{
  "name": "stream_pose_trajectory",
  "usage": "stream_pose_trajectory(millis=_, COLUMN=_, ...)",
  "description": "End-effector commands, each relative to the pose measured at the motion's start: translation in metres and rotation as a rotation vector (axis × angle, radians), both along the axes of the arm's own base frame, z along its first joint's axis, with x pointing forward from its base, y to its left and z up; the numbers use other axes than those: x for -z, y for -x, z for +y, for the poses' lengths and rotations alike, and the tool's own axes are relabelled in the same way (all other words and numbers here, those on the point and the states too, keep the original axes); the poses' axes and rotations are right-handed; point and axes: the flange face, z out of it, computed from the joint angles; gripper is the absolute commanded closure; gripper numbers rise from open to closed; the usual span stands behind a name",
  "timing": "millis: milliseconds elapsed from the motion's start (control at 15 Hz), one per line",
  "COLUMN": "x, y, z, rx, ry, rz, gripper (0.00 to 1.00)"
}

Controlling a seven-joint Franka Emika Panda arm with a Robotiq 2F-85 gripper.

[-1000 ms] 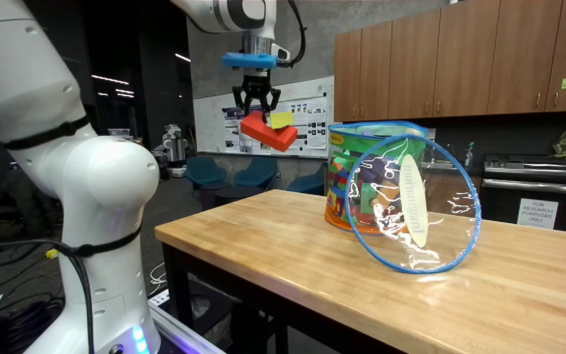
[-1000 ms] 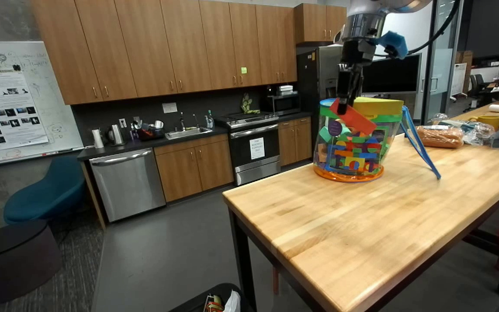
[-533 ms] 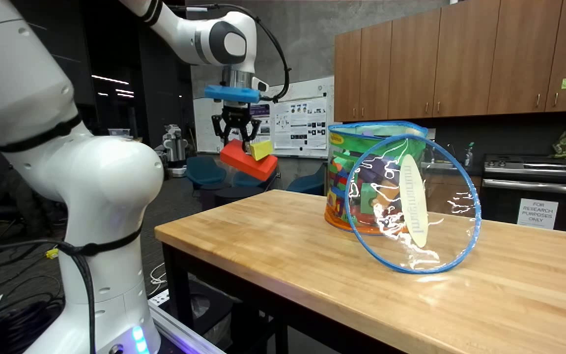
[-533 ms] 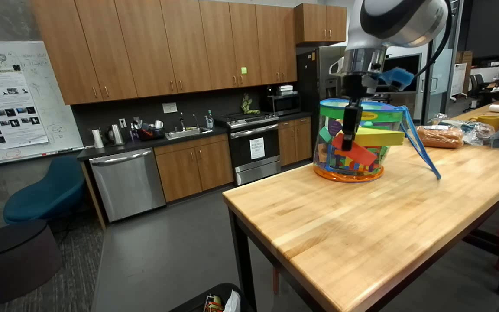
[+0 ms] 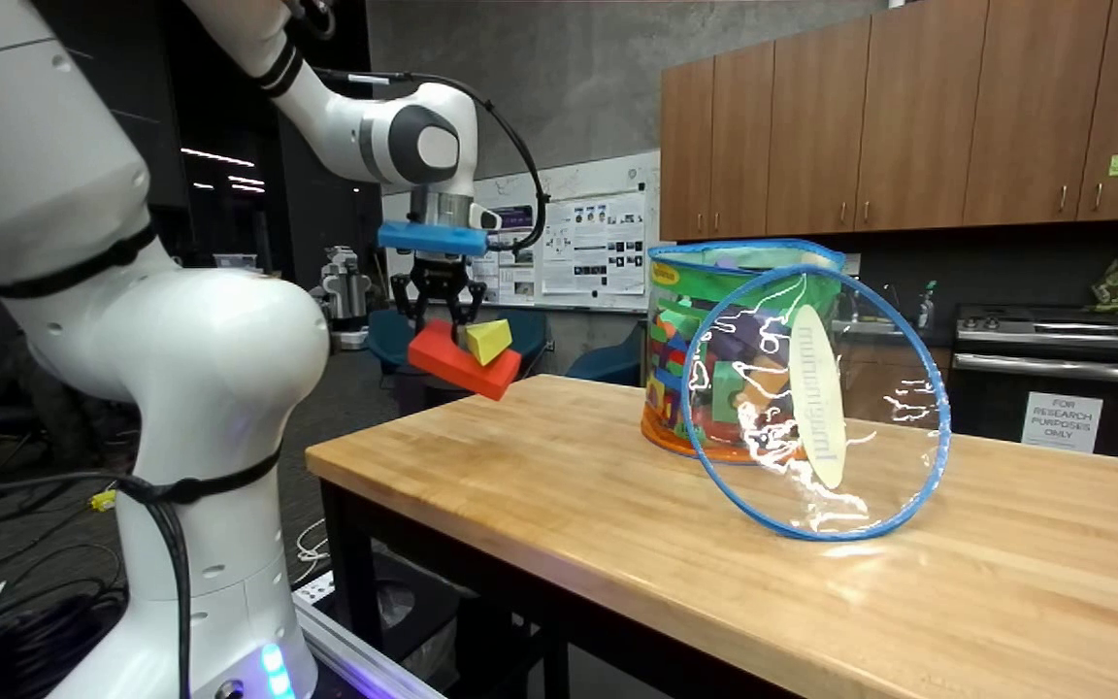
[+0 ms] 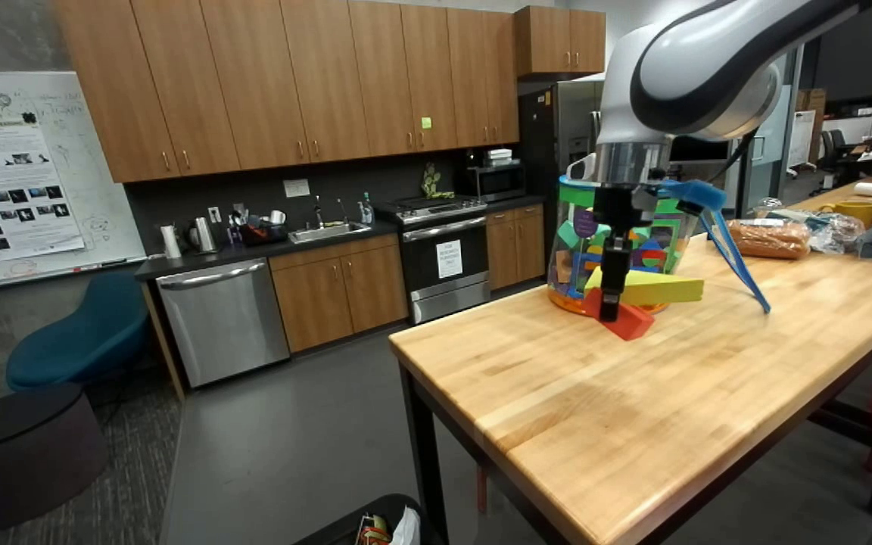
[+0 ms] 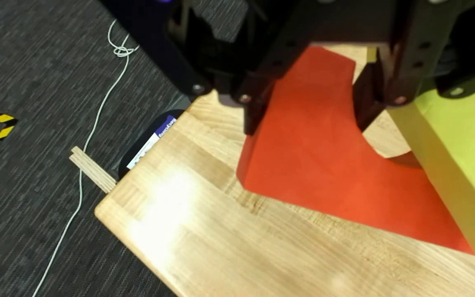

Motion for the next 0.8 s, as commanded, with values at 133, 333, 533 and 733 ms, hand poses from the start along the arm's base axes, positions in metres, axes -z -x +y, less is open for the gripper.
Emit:
stream_pose_trajectory(millis=133, x=0.013, y=0.011, z=0.016, rx=-0.039, ry=0.004, rz=-0.032, gripper=0.28)
stream_pose_trajectory(millis=333, x=0.017, y=0.012, z=0.018, rx=-0.041, ry=0.006, rz=-0.031, gripper=0.04)
stream_pose_trajectory(millis=533, x=0.016, y=0.012, z=0.017, rx=-0.033, ry=-0.002, rz=-0.031, gripper=0.0)
stream_pose_trajectory(millis=733, x=-0.002, y=0.007, z=0.014, rx=-0.019, ry=-0.027, rz=-0.061, gripper=0.0)
